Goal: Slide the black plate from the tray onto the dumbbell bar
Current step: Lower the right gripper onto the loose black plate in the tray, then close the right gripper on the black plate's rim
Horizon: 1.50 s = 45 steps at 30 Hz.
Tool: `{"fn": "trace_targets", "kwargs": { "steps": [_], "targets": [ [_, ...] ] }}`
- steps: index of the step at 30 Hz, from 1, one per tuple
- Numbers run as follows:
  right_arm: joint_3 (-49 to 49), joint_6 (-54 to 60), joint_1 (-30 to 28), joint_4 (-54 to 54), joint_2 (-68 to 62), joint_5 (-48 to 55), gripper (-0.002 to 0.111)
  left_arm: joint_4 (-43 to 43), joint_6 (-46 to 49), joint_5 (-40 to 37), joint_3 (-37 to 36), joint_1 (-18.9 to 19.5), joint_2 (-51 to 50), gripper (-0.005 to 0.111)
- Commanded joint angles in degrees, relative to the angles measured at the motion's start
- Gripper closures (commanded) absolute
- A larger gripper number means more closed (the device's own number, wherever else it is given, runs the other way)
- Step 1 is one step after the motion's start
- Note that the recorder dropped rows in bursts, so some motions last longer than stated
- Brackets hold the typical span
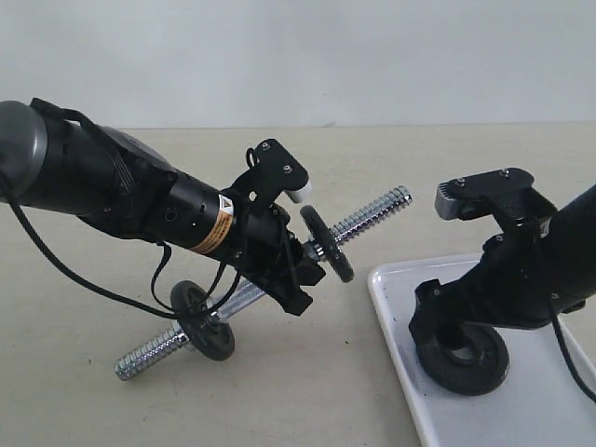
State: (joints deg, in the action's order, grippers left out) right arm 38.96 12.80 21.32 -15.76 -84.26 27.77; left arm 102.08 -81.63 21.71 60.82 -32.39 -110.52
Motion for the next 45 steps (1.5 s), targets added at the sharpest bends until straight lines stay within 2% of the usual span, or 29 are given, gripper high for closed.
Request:
{"fn": "trace_targets", "kwargs": {
  "steps": [1,9,22,30,36,41,45],
  "targets": [
    [-1.24,-1.03,-0.21,-0.04,-1.27,-1.96,0.003,-2.13,-1.18,1.80,1.49,-0.18,3.83,0.102],
    [-1.29,-9.15,-0.21,2.93,-10.94,-4.83,0.003,-2.13,-1.03,1.81,1.49,-0.18,3.83,0.102],
    [-1.29,-17.57,-0.21,7.92,-14.61,-8.83,0.003,-2.13,-1.03,1.81,1.49,-0.18,3.83,0.102],
    [-1.29,-34.33,-0.21,24.81,-17.57,-4.01,0.003,-2.13,-1.03,1.81,1.49,-0.18,3.83,0.102],
    [-1.29,-34.75,-0.21,25.32,-17.57,-2.74,0.003,-2.13,-1.01,1.91,1.49,-0.18,3.83,0.102],
    [-1.29,-34.75,-0.21,24.84,-17.57,3.24,0.003,-2.13,-1.01,1.91,1.49,-0.18,3.83,0.102],
    [-1.29,-34.75,-0.21,24.73,-17.57,2.19,0.003,-2.13,-1.01,1.91,1.49,-0.18,3.83,0.102]
  ]
}}
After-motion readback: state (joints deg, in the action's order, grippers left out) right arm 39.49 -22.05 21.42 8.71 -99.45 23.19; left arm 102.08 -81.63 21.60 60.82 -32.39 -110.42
